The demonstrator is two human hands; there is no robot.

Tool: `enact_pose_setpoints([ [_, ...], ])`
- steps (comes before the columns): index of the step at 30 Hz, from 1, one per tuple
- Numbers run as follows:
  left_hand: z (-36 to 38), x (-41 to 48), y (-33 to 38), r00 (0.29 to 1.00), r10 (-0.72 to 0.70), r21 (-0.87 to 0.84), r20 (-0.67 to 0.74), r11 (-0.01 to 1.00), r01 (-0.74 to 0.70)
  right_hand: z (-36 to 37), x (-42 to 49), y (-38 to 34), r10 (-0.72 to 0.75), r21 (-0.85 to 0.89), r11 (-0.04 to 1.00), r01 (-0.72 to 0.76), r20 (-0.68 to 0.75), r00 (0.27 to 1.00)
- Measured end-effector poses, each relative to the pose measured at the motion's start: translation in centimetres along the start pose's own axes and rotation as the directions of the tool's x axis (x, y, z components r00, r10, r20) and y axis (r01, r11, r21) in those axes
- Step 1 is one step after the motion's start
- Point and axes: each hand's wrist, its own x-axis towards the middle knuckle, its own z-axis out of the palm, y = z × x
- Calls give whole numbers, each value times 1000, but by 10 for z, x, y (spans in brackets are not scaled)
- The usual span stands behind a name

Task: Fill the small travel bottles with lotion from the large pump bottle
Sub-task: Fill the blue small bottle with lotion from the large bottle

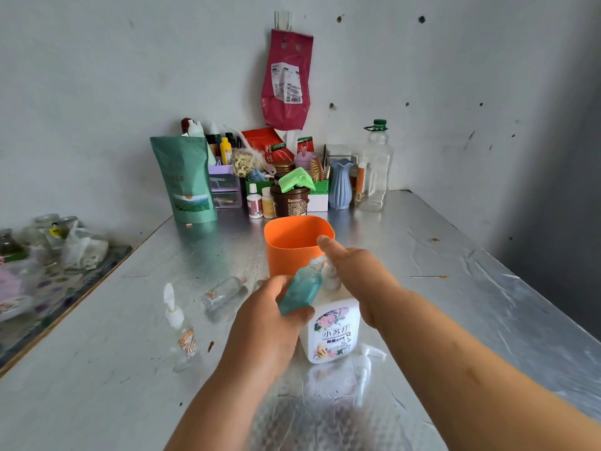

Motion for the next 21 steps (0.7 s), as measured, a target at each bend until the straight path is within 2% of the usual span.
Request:
enact_pose_setpoints([
  [8,2,3,-5,1000,11,-28,10,1000,-10,1,4,7,-70,-7,998,70,-10,998],
  [16,4,4,-10,1000,-12,-34,12,999,12,7,9,18,-24,27,999,26,-59,998],
  [21,0,0,-5,1000,-5,-26,22,1000,5,2,5,8,15,-3,1000,-15,-17,1000],
])
